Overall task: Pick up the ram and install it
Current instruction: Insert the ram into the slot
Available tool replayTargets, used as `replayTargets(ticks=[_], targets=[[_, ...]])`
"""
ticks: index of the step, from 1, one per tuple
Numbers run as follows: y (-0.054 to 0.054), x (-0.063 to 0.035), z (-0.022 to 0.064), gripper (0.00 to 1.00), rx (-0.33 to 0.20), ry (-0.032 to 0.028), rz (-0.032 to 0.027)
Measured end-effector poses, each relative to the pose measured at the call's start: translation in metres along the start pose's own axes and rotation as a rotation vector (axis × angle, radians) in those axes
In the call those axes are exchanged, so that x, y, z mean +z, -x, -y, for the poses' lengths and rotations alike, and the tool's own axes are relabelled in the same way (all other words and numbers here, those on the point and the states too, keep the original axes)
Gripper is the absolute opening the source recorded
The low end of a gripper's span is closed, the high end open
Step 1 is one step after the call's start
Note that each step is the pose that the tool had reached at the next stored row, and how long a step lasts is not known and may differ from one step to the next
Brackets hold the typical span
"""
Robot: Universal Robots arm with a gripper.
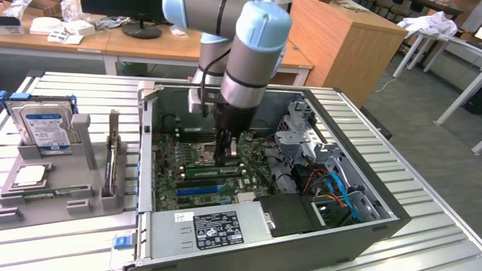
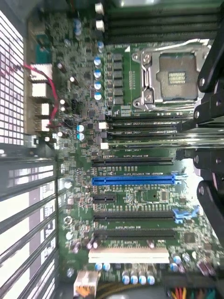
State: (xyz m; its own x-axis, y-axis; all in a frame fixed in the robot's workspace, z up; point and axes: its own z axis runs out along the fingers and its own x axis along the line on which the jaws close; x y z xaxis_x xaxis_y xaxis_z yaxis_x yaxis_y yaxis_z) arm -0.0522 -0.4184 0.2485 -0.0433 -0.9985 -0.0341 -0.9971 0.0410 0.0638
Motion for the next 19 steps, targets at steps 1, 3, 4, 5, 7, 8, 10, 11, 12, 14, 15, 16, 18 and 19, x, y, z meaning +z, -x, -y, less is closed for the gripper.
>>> replayTargets(ticks=[1, 3, 4, 5, 7, 8, 10, 11, 12, 14, 15, 16, 18, 19], targets=[[0.000, -0.0044, -0.0005, 0.27, 0.000, 0.0000, -0.0004], [0.001, -0.0136, -0.0019, 0.27, 0.000, 0.0000, -0.0019], [0.001, -0.0181, -0.0027, 0.27, 0.000, -0.0001, -0.0026], [0.001, -0.0225, -0.0035, 0.27, 0.000, -0.0001, -0.0034], [0.001, -0.0311, -0.0047, 0.27, 0.000, 0.0000, -0.0044], [0.001, -0.0323, -0.0048, 0.27, 0.000, -0.0003, -0.0042], [0.001, -0.0322, -0.0048, 0.26, 0.000, -0.0003, -0.0041], [0.001, -0.0322, -0.0048, 0.19, 0.000, -0.0002, -0.0041], [0.001, -0.0323, -0.0049, 0.13, 0.000, -0.0002, -0.0042], [0.001, -0.0323, -0.0049, 0.11, 0.000, -0.0002, -0.0042], [0.001, -0.0323, -0.0049, 0.11, 0.000, -0.0002, -0.0042], [0.001, -0.0323, -0.0049, 0.11, 0.000, -0.0002, -0.0042], [0.001, -0.0323, -0.0049, 0.11, 0.000, -0.0002, -0.0042], [0.001, -0.0323, -0.0049, 0.11, 0.000, -0.0002, -0.0042]])
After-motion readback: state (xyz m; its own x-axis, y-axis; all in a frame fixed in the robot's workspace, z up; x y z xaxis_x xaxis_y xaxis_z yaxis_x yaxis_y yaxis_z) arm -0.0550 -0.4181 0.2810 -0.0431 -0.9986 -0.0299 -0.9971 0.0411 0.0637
